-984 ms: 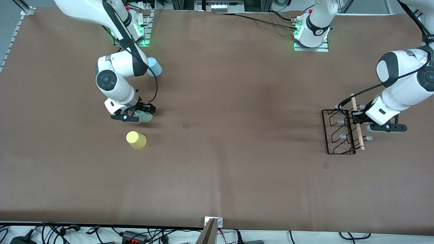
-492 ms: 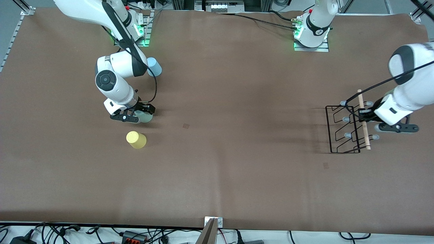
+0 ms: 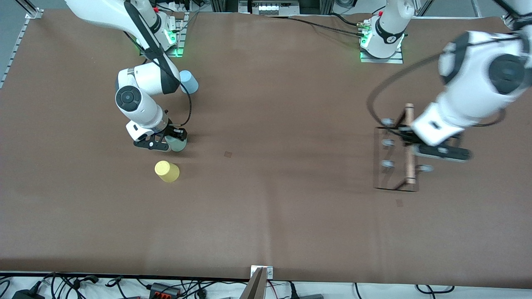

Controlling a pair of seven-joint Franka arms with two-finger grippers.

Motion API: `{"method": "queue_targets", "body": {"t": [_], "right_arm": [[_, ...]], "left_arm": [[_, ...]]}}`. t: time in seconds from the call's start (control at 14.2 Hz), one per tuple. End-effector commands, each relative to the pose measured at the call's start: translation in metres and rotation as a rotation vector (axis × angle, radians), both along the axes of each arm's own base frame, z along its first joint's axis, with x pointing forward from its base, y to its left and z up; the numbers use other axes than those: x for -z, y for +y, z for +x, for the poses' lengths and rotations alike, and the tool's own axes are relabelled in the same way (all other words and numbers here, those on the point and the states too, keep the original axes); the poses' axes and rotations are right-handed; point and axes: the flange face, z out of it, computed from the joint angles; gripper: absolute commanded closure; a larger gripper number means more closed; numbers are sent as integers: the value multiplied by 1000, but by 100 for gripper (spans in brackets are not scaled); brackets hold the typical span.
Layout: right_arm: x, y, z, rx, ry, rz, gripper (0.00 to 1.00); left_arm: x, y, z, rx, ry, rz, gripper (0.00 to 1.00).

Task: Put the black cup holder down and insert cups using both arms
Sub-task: 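Hold the teal cup while the left gripper carries the rack to center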

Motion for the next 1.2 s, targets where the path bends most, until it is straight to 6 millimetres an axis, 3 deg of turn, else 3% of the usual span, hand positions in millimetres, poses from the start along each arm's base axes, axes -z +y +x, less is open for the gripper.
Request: {"method": "queue_targets", "body": {"t": [0.0, 0.14, 0.21, 0.28, 0.63, 0.91, 1.12], "right_arm": [[-14, -1, 2, 7, -28, 14, 72], [-26, 0, 4, 10, -50, 20, 72], [-35, 1, 6, 9, -67, 26, 72], [-44, 1, 8, 7, -82, 31, 72], [-86, 1, 14, 13, -152, 53, 73], [-135, 9, 26, 28, -84, 39, 73], [-181, 9, 22, 83, -34, 24, 73]], "left_arm": [[5, -74, -12, -1, 26, -18, 99], [28, -131, -28, -18, 59, -44, 99], [28, -165, -35, -2, 38, -54, 99], [40, -184, -38, -12, 48, -46, 99], [61, -260, -65, -120, 21, -55, 99], [90, -287, -68, -178, -14, -88, 99], [97, -296, -72, -171, -19, -94, 99]]}}
